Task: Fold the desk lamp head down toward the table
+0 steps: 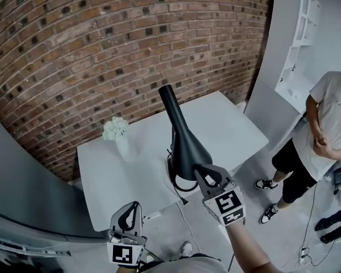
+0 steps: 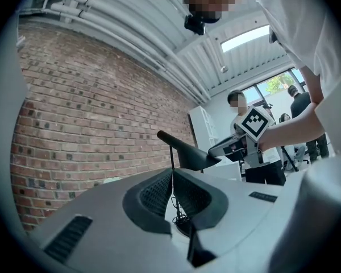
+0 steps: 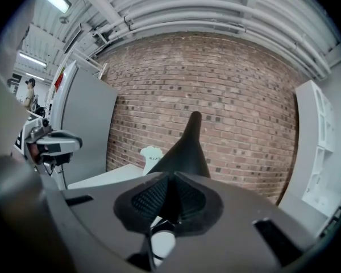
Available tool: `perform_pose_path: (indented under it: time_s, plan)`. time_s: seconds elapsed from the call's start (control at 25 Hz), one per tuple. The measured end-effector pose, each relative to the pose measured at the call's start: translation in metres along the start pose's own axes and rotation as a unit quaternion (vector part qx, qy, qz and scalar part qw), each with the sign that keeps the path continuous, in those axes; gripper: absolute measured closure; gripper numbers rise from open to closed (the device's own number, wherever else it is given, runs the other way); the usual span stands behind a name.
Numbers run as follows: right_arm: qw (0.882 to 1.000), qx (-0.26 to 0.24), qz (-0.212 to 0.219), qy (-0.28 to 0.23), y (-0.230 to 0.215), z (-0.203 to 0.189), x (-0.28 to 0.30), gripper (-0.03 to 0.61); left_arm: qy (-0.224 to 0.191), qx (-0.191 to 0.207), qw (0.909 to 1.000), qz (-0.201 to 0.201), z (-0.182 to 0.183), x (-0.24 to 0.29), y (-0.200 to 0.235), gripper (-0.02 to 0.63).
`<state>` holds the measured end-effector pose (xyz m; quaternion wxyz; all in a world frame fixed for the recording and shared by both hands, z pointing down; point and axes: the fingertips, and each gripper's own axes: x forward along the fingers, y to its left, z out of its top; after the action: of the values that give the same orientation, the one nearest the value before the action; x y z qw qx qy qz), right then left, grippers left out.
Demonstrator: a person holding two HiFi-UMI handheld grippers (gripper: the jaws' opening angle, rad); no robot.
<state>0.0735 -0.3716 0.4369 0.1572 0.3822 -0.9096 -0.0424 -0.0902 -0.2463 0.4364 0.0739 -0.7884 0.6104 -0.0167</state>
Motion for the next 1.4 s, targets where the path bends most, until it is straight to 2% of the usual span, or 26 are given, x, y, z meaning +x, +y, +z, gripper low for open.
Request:
perform_pose_path:
  time_s: [0.36,0.56,1.16,1.4]
  plan:
    - [1.000,-0.010,0.010,0.004,-0.001,-0.019,0.026,0.558,0.007,0.021,0.9989,0.042,-0.003,-0.012,0.010,0.601]
    - [1.000,-0.016,0.012,0.006,-0.002,-0.026,0.035,0.558,0.009,0.015,0.9982,0.057,-0.004,-0.016,0.012,0.601]
    - [1.000,-0.017,0.014,0.001,-0.003,-0.034,0.048,0.558,0.016,0.016,0.9972,0.071,-0.006,-0.019,0.010,0.601]
    - [1.000,0.003,0.004,-0.006,-0.006,-0.029,0.044,0.558,0.012,0.013,0.9980,0.061,-0.005,-0.011,0.009,0.601]
